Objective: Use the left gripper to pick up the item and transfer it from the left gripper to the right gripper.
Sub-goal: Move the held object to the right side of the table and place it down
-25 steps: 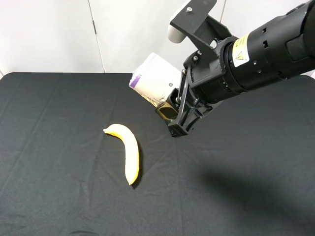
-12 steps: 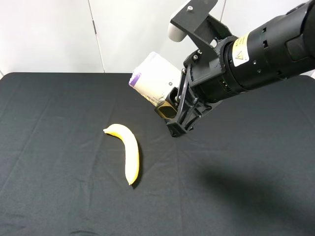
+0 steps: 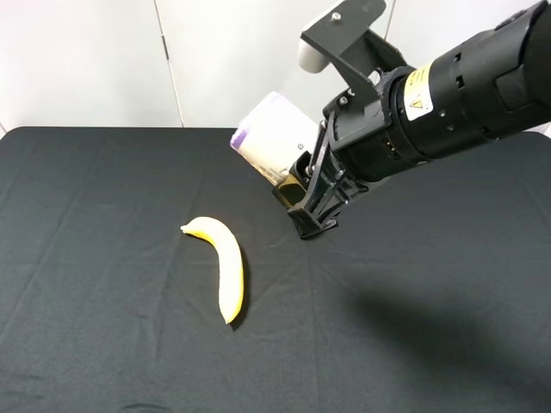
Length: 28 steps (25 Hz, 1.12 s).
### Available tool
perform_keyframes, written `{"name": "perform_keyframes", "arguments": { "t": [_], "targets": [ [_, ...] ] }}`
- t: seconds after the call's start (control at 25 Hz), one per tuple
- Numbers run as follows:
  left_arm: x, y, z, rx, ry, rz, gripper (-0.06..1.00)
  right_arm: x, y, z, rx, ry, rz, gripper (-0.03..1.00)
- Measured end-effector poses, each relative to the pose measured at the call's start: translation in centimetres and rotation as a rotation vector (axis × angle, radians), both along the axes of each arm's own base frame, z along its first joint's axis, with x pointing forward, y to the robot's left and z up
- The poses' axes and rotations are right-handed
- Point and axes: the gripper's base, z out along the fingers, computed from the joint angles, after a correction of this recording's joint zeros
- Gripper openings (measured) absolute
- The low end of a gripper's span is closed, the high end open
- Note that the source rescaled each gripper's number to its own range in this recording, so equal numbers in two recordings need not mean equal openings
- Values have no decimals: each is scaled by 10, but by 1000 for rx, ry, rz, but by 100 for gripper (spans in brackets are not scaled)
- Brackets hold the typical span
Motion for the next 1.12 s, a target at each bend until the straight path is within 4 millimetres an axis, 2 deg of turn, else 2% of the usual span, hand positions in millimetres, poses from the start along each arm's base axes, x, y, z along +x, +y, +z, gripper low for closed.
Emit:
{"name": "perform_keyframes", "arguments": {
  "t": [0.32,0.68,0.88,1.12],
  "targets": [
    [0,0,0,4,0,3,96,29,-43,-8,-48,128,-261,6],
    [0,0,0,0,0,0,96,51,-91,-18,-112,243,-473,6],
    [0,0,0,0,0,0,96,73,-108,-48,-170,345,-570,6],
    [0,0,0,4,0,3,96,98,-113,-84,-190,380,-611,6]
  ]
}}
